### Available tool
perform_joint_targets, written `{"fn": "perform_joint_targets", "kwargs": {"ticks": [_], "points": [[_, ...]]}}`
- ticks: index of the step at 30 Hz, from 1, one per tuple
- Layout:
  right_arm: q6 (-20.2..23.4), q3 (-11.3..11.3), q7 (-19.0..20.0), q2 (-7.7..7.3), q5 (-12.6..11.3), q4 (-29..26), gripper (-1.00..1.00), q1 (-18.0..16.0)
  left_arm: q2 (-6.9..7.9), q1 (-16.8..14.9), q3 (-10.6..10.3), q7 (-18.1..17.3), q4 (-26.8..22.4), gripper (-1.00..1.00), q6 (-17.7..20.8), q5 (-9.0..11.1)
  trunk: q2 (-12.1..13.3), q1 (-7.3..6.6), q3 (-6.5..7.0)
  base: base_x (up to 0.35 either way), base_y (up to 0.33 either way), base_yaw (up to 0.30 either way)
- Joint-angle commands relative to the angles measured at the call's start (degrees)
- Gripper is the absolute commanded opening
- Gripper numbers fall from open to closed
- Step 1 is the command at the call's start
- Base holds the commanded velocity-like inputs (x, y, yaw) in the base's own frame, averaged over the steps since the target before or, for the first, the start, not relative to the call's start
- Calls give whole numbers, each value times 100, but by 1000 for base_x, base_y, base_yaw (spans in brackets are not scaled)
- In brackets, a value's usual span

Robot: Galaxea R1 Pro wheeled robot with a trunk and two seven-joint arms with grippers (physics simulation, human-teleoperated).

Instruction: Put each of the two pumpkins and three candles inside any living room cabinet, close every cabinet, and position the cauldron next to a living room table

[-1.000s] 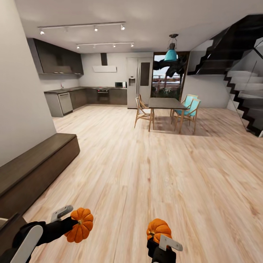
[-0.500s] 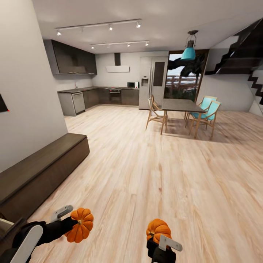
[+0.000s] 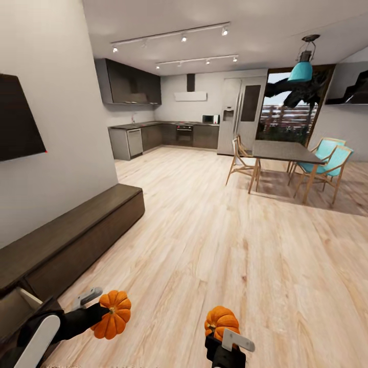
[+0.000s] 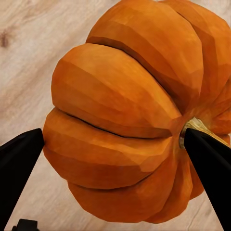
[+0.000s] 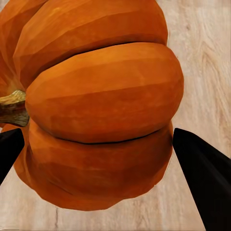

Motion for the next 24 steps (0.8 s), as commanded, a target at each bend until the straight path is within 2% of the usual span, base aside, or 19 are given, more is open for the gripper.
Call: {"fn": "perform_joint_targets", "kwargs": {"ticks": [1,4,24], "points": [[3,1,-17,0,10,2,-100,-1,-1,0,0,1,0,-100,0,-4,0,0,0,10,-8,291],[3,1,-17,6,7,6,-100,-1,1,0,3,-2,0,-100,0,-5,0,0,0,4,-3,291],[20,18,-17,8,10,2,-100,-1,-4,0,1,14,0,-100,18,-3,802,-439,359,0,0,291]]}}
